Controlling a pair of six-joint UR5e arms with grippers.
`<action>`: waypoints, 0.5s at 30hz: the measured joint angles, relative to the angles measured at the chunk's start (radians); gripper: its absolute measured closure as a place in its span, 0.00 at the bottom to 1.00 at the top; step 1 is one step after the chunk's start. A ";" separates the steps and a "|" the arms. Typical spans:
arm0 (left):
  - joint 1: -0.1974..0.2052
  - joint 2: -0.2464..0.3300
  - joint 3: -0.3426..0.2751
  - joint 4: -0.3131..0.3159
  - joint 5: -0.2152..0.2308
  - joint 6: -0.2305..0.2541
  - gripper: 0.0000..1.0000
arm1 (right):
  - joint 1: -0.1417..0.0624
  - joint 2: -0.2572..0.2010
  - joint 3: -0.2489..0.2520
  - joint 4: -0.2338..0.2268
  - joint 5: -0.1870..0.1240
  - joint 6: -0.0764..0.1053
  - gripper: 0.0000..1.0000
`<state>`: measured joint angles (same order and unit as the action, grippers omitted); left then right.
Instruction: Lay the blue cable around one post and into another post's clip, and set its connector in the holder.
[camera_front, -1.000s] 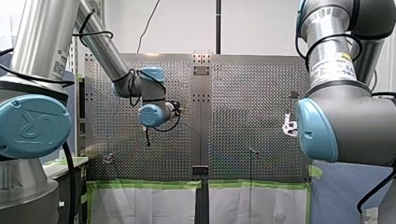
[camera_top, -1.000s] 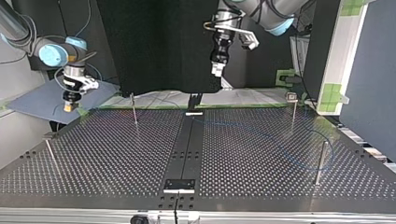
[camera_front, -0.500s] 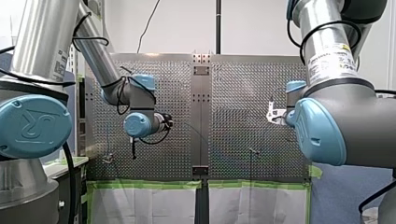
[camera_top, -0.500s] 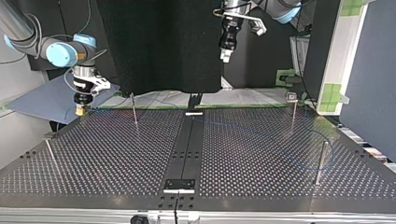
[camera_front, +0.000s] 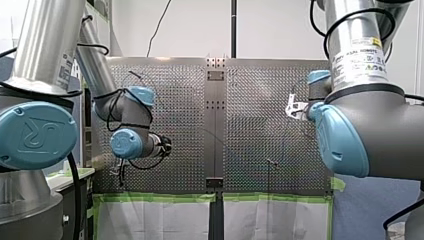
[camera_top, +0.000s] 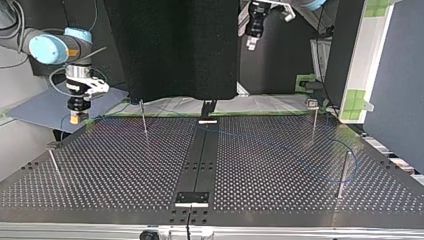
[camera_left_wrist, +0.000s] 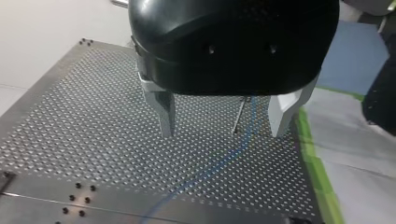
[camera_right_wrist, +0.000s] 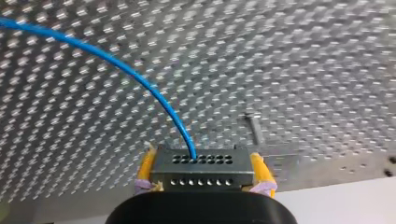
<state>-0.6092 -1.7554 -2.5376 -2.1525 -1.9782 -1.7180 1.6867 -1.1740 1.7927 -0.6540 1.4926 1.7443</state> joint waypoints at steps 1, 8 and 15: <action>0.001 0.000 -0.003 0.000 0.000 0.000 0.00 | -0.005 -0.011 -0.001 0.003 -0.010 0.011 1.00; 0.006 0.000 -0.010 -0.001 0.000 0.001 0.00 | -0.039 -0.074 -0.019 0.028 -0.063 0.074 1.00; 0.013 0.000 -0.010 -0.004 0.001 0.004 0.00 | -0.074 -0.133 -0.034 0.073 -0.121 0.112 1.00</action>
<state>-0.5958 -1.7554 -2.5476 -2.1570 -1.9772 -1.7137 1.6123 -1.3068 1.7587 -0.5808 1.3719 1.8562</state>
